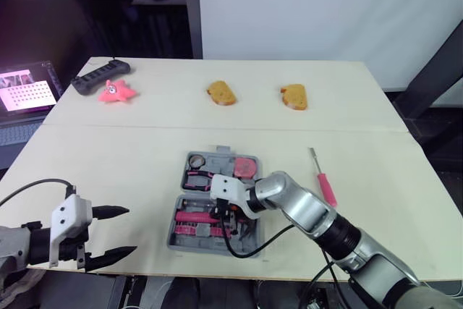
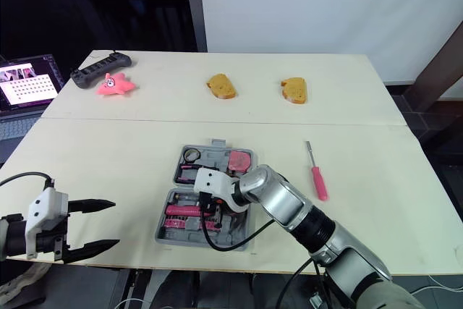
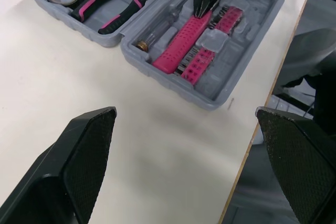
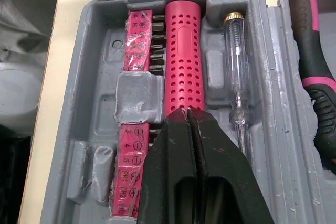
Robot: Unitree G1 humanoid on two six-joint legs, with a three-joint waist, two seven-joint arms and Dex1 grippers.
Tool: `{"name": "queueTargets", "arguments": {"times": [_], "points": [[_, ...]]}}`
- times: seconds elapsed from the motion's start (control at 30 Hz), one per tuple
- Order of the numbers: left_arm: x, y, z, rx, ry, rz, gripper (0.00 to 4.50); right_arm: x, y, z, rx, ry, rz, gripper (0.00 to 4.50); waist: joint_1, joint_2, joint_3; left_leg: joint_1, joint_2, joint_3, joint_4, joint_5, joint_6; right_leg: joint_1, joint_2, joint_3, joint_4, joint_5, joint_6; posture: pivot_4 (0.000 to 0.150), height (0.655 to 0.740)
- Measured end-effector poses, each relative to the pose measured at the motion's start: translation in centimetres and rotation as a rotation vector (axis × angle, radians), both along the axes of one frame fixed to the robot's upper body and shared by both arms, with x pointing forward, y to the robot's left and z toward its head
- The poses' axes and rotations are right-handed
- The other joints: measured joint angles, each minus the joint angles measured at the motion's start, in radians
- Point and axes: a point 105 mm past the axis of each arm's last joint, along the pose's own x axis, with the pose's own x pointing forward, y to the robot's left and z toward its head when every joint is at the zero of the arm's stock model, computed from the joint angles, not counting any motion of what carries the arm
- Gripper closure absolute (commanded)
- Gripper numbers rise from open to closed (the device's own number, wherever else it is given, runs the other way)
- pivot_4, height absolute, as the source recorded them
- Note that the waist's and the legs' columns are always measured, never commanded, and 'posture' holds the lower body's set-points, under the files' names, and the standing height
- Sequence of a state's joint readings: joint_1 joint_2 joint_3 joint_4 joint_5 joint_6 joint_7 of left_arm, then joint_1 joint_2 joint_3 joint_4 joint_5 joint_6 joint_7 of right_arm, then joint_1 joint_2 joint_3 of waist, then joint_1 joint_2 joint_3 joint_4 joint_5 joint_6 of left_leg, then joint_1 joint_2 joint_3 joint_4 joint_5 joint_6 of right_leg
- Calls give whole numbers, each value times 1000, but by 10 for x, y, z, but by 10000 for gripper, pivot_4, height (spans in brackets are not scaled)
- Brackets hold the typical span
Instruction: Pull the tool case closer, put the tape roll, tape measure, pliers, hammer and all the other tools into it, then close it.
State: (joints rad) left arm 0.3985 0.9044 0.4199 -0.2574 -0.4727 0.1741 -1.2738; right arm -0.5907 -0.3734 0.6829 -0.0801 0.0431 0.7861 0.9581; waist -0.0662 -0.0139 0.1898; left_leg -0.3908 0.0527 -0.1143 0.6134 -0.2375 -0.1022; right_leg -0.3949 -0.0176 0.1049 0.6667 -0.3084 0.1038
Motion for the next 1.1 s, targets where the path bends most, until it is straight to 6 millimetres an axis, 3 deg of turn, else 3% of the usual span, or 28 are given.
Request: {"name": "queueTargets", "arguments": {"times": [0.33, 0.57, 0.67, 0.73, 0.83, 0.93, 1.03, 1.1], "points": [[0, 1, -1, 10, 11, 6, 0, 0, 0, -4, -12, 19, -6, 44419, 0, -1, -7, 1, 0, 0, -1, 0, 0, 0, 0, 0, -1, 0, 0, 1500, 7400], [5, 0, 3, 2, -9, 3, 0, 1, -2, 1, 97, -5, 17, 44419, -3, -1, -5, -1, 0, 0, -1, 0, 0, -1, 0, 0, -1, 0, 0, 1500, 7400], [11, 2, 7, -9, -25, 13, 0, 5, -9, 18, 178, -38, 16, 44419, -3, -1, -3, -2, 0, 0, -1, 0, 0, -2, 0, 0, 0, 0, 1, 1500, 7400], [18, 3, 10, -21, -40, 20, 0, 11, -17, 42, 248, -105, 0, 44419, -3, -1, -3, -2, 0, 0, -1, 0, 0, -2, 0, 0, 0, 0, 1, 1500, 7400], [23, 5, 13, -43, -53, 31, 0, 18, -42, 60, 275, -173, -58, 44419, 0, -1, -3, -2, 0, 0, -2, 0, 0, -2, 0, 0, -1, 0, 1, 1500, 7400], [28, 12, 11, -67, -51, 67, 0, 21, -73, 60, 288, -128, -179, 37105, -2, -1, -2, -2, 0, 0, -1, 0, 0, -2, 0, 0, -1, 0, 1, 1500, 7400], [36, 19, 13, -89, -85, 104, 0, 22, -107, 62, 321, -129, -303, 22171, 0, -1, -2, -2, 0, 0, -1, 0, 0, -2, 0, 0, -1, 0, 1, 1500, 7400], [42, 33, 13, -112, -95, 182, 0, 21, -152, 56, 349, -178, -475, 12067, 9, -2, -2, -2, 0, 1, -1, -1, 1, -2, 0, 1, -2, -1, 2, 1500, 7400]]}}
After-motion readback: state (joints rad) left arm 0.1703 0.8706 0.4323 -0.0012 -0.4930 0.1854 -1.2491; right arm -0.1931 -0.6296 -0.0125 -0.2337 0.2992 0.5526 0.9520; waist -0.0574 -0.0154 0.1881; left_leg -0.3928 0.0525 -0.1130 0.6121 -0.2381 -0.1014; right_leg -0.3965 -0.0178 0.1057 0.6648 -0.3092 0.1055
